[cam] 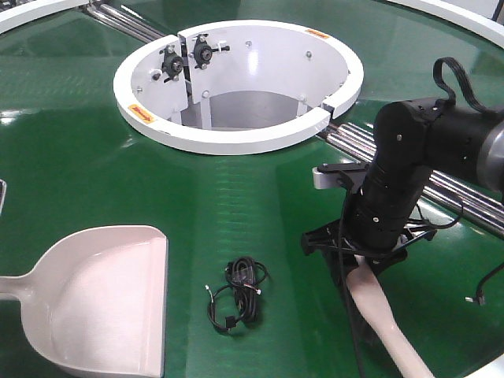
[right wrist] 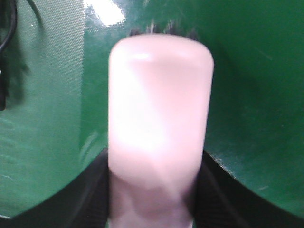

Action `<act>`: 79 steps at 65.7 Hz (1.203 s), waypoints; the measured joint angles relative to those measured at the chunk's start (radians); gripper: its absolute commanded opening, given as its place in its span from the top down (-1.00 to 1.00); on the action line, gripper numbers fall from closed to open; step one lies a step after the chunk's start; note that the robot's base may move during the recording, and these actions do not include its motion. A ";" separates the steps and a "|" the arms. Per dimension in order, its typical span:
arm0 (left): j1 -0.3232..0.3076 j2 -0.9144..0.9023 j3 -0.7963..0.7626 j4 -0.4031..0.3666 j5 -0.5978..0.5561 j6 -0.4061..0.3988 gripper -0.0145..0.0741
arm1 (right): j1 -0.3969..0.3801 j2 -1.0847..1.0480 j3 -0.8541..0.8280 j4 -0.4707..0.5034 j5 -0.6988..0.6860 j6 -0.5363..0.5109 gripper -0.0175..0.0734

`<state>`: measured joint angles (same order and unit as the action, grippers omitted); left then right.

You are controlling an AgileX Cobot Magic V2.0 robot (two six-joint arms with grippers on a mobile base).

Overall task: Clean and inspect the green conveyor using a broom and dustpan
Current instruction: 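Lower the left gripper onto the pink dustpan handle and grasp it, then slide the dustpan with the left gripper up against the black cable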

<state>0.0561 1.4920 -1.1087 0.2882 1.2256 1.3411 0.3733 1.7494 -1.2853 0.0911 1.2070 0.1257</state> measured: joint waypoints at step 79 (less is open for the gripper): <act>0.038 0.157 0.000 0.006 -0.010 0.000 0.73 | 0.000 0.000 0.000 0.001 0.000 0.000 0.63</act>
<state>0.0942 1.6488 -1.1087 0.2944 1.2158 1.3408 0.3733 1.7494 -1.2853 0.0919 1.2070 0.1257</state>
